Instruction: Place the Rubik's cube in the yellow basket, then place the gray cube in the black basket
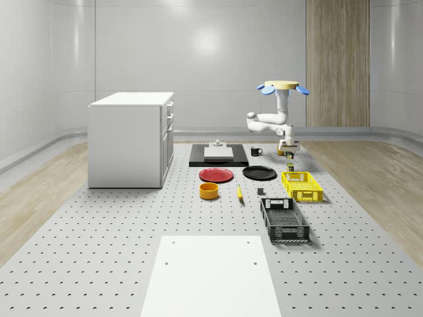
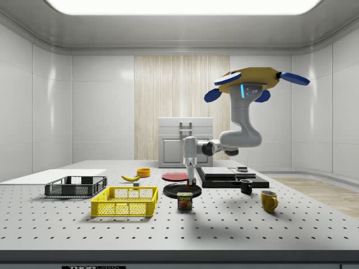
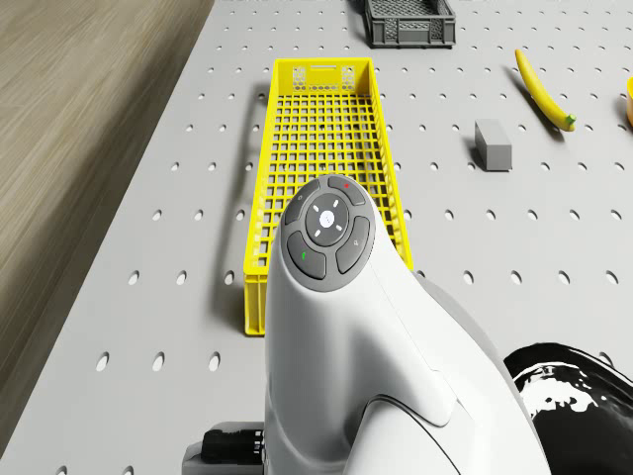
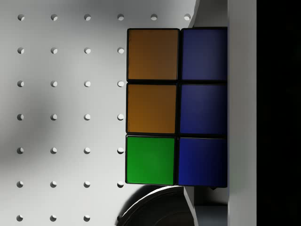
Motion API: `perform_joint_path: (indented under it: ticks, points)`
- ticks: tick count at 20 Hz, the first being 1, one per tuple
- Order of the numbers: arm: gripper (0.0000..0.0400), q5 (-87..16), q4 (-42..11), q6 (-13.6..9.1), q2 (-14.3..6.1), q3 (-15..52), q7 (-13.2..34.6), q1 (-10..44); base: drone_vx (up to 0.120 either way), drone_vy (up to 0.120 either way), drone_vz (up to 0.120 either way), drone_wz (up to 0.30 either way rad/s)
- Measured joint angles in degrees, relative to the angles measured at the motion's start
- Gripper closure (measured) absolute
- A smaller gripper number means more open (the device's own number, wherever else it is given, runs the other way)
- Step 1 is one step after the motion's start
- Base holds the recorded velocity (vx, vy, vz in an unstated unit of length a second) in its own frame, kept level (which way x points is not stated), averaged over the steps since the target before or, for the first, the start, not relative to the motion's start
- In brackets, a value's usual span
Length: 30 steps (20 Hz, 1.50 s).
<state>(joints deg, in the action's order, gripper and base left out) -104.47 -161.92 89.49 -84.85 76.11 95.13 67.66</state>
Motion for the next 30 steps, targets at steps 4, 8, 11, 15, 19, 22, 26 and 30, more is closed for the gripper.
perform_joint_path:
  ticks: [4,8,11,15,19,22,26,30]
  points:
    - [0.0078,0.2,0.0,0.4,-0.4,0.1,0.1,0.1,0.120,0.000,0.000,0.000]
    - [0.0078,0.3,0.0,0.7,-0.8,0.1,0.2,0.2,0.120,0.000,0.000,0.000]
    - [0.0078,0.4,0.1,1.0,-1.0,0.1,0.2,0.3,0.120,0.000,0.000,0.000]
    - [0.0078,0.6,0.1,1.3,-1.4,0.2,0.3,0.4,0.120,0.000,0.000,0.000]
    - [0.0078,0.7,0.1,1.6,-1.7,0.2,0.3,0.4,0.120,0.000,0.000,0.000]
    - [0.0078,0.8,0.1,1.8,-1.9,0.2,0.4,0.5,0.120,0.000,0.000,0.000]
    - [0.0078,0.9,0.1,2.1,-2.2,0.3,0.4,0.6,0.120,0.000,0.000,0.000]
    - [0.0078,1.0,0.1,2.3,-2.5,0.3,0.5,0.6,0.120,0.000,0.000,0.000]
